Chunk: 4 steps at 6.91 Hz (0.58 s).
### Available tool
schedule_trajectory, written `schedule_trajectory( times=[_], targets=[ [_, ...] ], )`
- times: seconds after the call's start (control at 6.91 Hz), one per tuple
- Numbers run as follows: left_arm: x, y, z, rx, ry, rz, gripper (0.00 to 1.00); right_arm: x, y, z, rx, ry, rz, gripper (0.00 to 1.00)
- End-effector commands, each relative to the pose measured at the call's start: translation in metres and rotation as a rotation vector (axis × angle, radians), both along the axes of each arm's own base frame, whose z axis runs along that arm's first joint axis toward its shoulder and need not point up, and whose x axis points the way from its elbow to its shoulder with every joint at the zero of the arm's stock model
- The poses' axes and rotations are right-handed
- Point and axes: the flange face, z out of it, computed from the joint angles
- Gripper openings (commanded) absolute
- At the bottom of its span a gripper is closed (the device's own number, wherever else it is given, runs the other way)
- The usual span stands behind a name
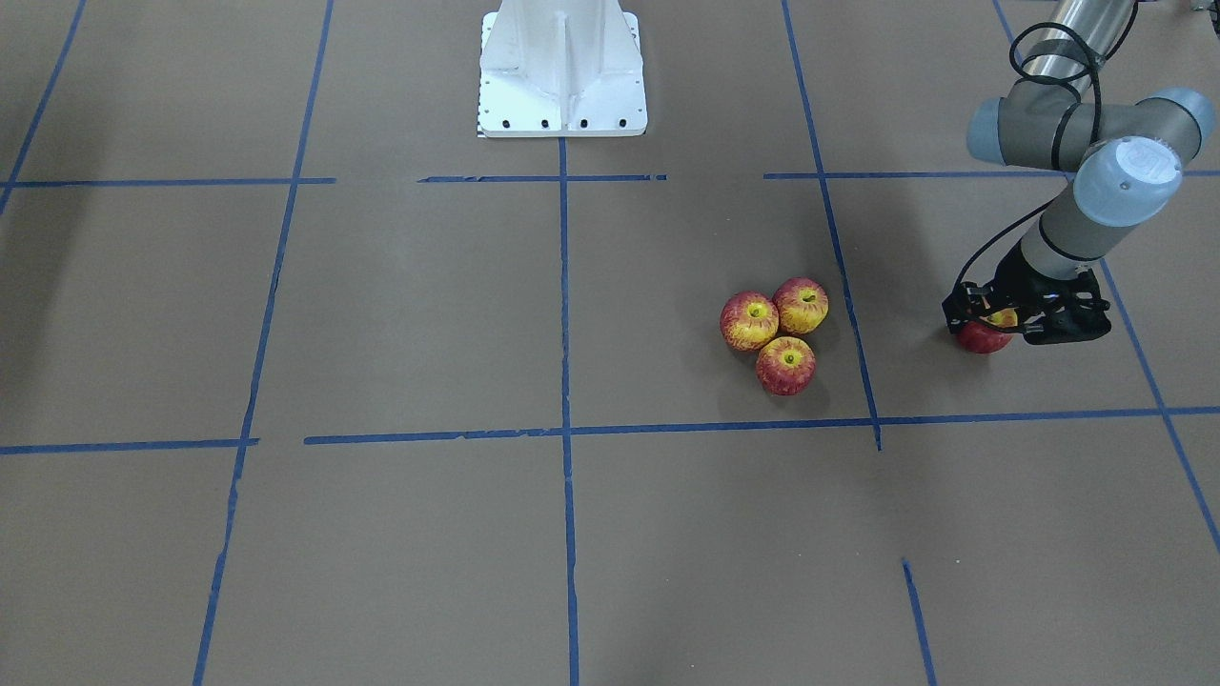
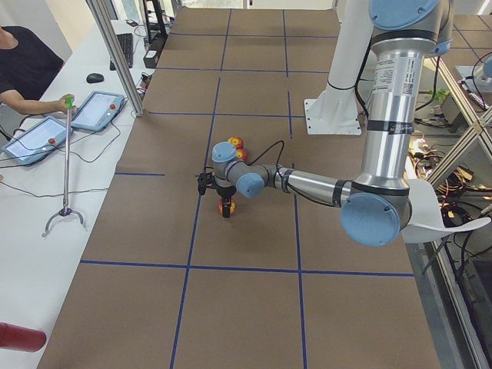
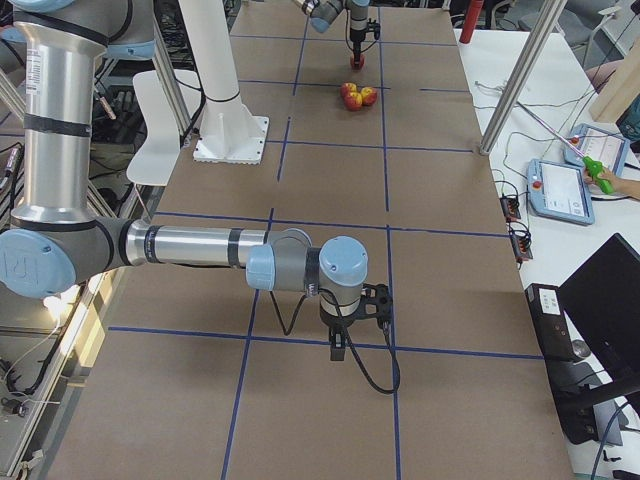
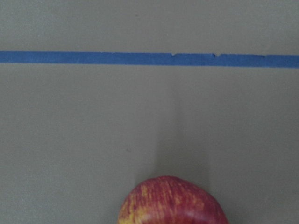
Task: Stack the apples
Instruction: 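Lift the apple with the left gripper and carry it over the three-apple cluster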
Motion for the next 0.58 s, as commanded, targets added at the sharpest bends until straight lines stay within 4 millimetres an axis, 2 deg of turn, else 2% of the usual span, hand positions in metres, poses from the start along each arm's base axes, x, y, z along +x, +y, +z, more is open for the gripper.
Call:
schedule_trajectory(
  times=[0.0, 0.14, 0.43],
  targets=[
    [0.004, -0.002, -0.011, 0.012, 0.013, 0.01, 0.0, 0.0, 0.0, -0.001, 0.002, 0.001, 0.0, 1.0],
    [0.003, -0.002, -0.037, 0.041, 0.04, 0.009, 0.0, 0.0, 0.0, 0.0, -0.001, 0.001, 0.0, 1.0],
    [-0.003, 0.011, -0.12, 0.077, 0.134, 0.011, 0.0, 0.0, 0.0, -0.001, 0.0, 0.001, 0.0, 1.0]
  ],
)
